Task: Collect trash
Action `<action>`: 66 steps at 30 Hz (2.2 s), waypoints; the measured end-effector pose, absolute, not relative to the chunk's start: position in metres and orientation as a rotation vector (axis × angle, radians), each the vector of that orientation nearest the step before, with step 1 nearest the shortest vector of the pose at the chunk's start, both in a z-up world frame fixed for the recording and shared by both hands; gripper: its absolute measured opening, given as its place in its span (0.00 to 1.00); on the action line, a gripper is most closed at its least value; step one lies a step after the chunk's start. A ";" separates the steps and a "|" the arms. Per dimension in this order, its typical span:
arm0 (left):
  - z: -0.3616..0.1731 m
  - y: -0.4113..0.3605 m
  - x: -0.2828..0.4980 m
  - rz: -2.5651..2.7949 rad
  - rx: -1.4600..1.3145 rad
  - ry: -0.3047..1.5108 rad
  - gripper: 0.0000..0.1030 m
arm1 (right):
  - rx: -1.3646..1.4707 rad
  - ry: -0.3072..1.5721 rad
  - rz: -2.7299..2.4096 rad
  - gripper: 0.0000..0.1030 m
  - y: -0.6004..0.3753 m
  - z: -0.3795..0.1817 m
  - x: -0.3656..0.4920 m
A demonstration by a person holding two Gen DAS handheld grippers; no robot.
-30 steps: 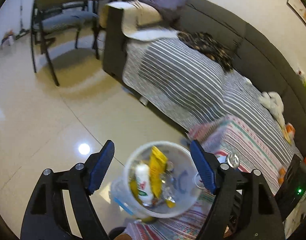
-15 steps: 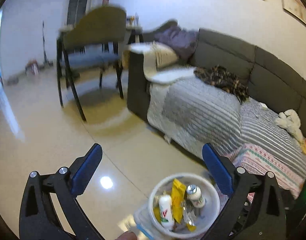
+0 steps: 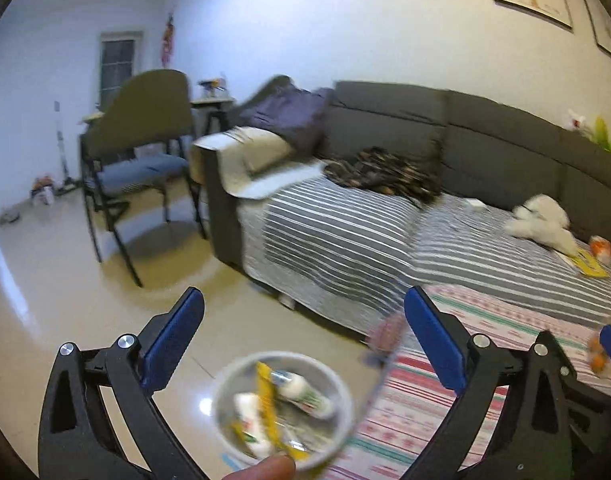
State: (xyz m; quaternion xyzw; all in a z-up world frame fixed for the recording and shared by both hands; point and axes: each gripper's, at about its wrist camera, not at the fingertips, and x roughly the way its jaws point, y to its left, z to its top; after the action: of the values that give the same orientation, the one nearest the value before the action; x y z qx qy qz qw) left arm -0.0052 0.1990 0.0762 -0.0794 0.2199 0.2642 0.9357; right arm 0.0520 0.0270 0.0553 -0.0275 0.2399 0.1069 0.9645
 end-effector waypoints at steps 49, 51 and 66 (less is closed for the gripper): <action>0.021 -0.012 0.076 0.155 -0.013 0.584 0.93 | 0.023 0.446 -0.156 0.94 -0.194 0.019 0.055; 0.022 -0.013 0.075 0.148 -0.009 0.582 0.93 | 0.030 0.443 -0.157 0.94 -0.194 0.020 0.055; 0.024 -0.015 0.073 0.136 -0.003 0.578 0.93 | 0.054 0.456 -0.153 0.94 -0.194 0.020 0.056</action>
State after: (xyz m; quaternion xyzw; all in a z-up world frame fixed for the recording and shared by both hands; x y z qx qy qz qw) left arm 0.0730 -0.0153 0.0237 -0.0017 0.2847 0.0669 0.9563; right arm 0.0558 -0.1943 0.0201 0.0266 0.2257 -0.0755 0.9709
